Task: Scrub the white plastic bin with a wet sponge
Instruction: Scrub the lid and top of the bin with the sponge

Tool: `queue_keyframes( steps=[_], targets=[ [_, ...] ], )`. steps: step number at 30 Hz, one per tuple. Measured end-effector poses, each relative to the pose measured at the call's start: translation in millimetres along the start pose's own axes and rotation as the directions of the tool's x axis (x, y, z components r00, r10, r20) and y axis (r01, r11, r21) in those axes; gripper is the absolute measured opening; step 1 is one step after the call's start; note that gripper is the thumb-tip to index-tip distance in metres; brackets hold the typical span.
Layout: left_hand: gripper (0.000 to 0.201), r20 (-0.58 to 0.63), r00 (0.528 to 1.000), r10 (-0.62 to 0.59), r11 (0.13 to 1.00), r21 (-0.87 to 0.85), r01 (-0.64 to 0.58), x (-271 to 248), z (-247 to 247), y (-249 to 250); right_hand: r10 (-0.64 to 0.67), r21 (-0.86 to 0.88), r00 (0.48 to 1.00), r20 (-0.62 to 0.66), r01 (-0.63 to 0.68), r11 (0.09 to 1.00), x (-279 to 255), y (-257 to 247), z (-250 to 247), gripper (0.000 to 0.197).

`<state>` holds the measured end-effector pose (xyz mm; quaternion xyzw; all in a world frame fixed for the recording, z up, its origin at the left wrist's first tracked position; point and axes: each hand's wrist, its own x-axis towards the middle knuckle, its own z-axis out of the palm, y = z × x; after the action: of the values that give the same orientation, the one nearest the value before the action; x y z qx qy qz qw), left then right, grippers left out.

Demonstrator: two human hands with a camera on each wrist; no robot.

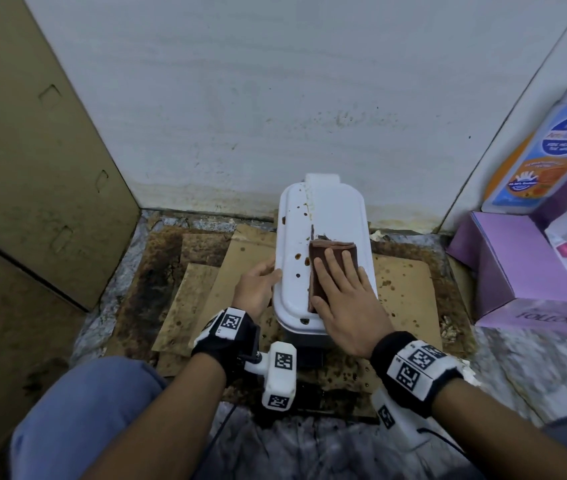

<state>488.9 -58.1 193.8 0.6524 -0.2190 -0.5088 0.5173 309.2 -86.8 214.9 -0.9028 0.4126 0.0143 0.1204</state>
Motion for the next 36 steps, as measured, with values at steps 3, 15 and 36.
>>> queue_keyframes(
  steps=[3,15,36],
  targets=[
    [0.037,-0.011,0.999,0.036,0.999,0.024,-0.035,0,-1,-6,-0.044,-0.016,0.999,0.011,0.044,0.999,2,-18,6,0.076],
    [0.042,-0.05,0.998,0.04,0.996,0.078,-0.036,15,-6,-18,0.03,-0.076,0.995,0.09,-0.023,0.997,52,14,-15,0.064],
    [0.036,-0.044,0.998,0.05,0.996,-0.077,-0.053,18,-6,-24,0.007,-0.045,0.999,0.042,-0.005,0.999,46,1,-8,0.072]
  ],
)
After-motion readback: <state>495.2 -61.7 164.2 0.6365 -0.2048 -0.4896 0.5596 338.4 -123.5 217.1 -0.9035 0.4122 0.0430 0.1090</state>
